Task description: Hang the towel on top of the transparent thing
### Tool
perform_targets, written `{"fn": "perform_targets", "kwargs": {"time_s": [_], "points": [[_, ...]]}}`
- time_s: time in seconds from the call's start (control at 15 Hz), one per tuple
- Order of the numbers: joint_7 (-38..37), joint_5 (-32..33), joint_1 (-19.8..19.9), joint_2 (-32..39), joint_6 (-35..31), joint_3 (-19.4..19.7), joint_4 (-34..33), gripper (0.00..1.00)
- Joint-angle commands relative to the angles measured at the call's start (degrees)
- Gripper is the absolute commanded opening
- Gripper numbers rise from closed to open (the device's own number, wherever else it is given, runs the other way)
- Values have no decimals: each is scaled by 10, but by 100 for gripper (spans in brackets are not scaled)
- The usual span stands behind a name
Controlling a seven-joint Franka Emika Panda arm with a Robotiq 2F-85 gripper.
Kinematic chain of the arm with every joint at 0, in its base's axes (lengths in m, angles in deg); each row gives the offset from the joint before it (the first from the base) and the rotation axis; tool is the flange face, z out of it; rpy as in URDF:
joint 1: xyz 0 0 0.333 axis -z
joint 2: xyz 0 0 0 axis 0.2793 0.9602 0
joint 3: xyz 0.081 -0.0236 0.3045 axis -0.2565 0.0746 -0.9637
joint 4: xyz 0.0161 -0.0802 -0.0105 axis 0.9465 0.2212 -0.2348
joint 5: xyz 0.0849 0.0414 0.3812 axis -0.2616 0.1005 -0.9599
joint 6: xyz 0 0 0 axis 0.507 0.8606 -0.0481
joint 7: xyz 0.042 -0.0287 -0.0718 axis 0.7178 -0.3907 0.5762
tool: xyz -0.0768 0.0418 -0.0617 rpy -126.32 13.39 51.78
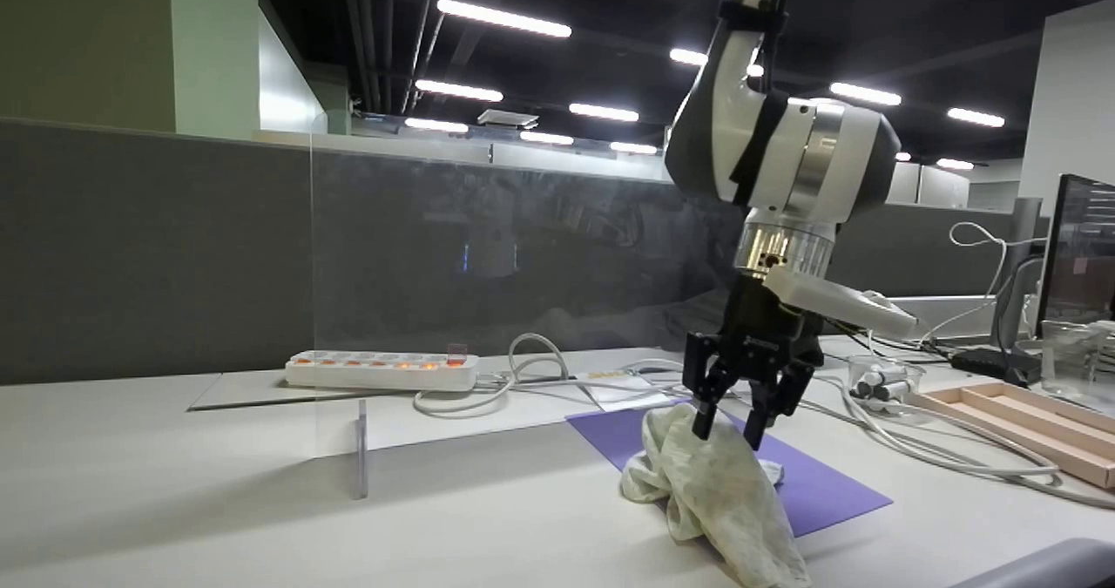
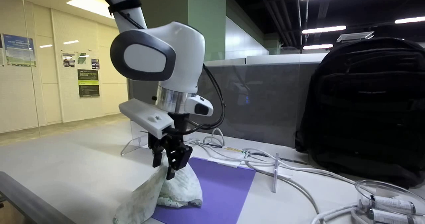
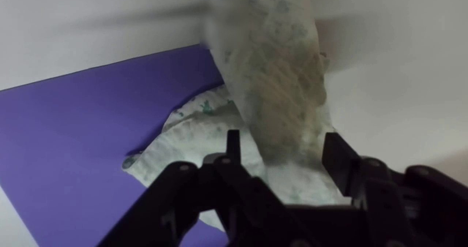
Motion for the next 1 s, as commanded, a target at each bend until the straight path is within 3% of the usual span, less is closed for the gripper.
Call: {"fn": "perform_targets", "kwargs": {"time_s": [0.0,0.27,0.33,0.4,0.6,0.93], "points": [[-4,-7,4,-2,29,-1,-14,32],[-10,27,0,-8,39,7,-12,4],[-17,37,-1,-10,41,9,-12,1],[-31,57,29,-14,46,-18,-13,0],[-63,111,35,-29,41,-26,-22,0],[-146,220,36,-54,106,-24,-97,0]]}}
